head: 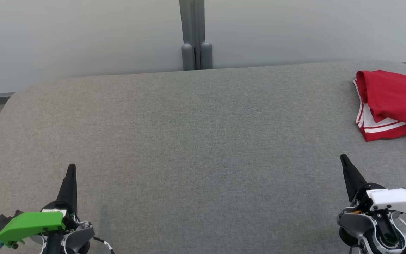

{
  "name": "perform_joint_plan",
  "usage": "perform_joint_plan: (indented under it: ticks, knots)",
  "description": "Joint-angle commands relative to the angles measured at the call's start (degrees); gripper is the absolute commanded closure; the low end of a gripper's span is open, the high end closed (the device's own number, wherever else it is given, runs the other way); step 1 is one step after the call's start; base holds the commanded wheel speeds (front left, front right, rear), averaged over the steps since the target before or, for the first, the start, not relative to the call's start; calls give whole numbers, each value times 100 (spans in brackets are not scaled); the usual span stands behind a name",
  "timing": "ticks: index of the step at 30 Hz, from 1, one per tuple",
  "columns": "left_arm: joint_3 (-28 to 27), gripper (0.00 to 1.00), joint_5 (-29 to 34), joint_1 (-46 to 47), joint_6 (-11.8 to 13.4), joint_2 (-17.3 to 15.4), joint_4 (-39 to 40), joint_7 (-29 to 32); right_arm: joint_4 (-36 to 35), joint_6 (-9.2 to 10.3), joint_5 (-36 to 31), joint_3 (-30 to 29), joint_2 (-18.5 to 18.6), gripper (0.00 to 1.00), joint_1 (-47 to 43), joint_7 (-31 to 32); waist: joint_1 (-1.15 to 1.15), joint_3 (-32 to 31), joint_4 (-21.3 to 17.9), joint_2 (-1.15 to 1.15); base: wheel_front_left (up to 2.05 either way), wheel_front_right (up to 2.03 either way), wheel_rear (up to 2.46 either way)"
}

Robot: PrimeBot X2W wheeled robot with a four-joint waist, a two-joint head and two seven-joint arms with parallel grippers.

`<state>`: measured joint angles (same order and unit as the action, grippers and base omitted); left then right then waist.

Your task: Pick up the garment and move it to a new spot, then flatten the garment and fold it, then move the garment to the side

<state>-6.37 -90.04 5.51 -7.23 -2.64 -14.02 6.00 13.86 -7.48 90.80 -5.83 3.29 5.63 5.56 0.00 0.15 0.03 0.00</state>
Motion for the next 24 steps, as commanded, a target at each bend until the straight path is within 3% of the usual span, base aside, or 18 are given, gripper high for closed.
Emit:
perform_joint_plan:
  ticks: [1,24]
  knots:
    - [-25,100,-140,107,-38,-42,-5,47,14,-2,106,-23,-4,100,76,50,0,1,-1,0,0,0,0]
    - [-27,100,-239,107,-43,-43,-8,75,23,-2,192,-50,-14,100,74,95,0,3,-3,0,0,0,0]
